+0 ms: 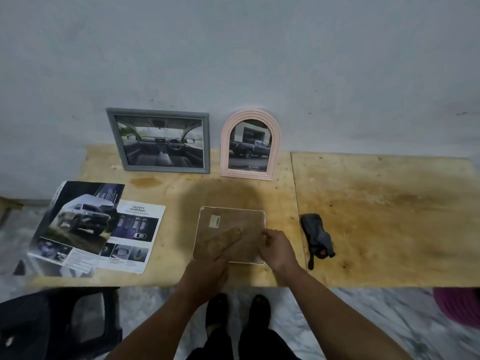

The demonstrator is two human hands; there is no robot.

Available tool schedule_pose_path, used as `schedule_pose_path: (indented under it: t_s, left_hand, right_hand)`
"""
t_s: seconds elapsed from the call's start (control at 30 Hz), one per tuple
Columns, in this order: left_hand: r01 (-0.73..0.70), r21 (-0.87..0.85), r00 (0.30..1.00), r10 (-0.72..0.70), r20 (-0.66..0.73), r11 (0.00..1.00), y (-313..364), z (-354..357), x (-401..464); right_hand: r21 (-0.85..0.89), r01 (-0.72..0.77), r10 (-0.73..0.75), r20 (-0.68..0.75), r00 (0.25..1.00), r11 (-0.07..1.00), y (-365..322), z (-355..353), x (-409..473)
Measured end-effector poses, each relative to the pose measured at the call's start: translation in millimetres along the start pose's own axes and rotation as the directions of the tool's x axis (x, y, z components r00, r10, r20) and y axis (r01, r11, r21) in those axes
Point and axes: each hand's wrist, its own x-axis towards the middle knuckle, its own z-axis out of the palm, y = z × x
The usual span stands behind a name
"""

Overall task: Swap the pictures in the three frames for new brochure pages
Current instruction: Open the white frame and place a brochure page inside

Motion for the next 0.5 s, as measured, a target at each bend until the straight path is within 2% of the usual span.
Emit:
schedule_pose_path:
  t_s: [0.07,0.1,0.23,0.37,0.5]
  left_hand:
    - [0.000,0.021,0.999,0.001,-0.046,1.000,-13,-3,2]
    - [0.030,0.052,0.999,-0.029,-0.023,0.998,-24,-2,5]
    - [0.225,0.108,0.958,-0.240,0.158,0.969,-64,9,16]
    - [0.260,0.123,0.879,-0.288,0.379,0.958,-91,14,29]
    - [0.233,0.155,0.869,-0.277,0.411,0.960,-101,13,39]
  right_hand:
    - [-0.022,-0.012,0.012,0.012,1.000,1.000,-5,-4,5]
    - [-0.040,-0.010,0.011,0.021,1.000,0.999,-9,-7,9]
    - [-0.134,-0.007,0.013,0.042,0.999,0.991,-20,-11,28]
    - [-0.205,-0.026,0.041,0.072,0.997,0.979,-23,-6,42]
    - [-0.224,-0.044,0.052,0.032,0.998,0.974,-27,-3,48]
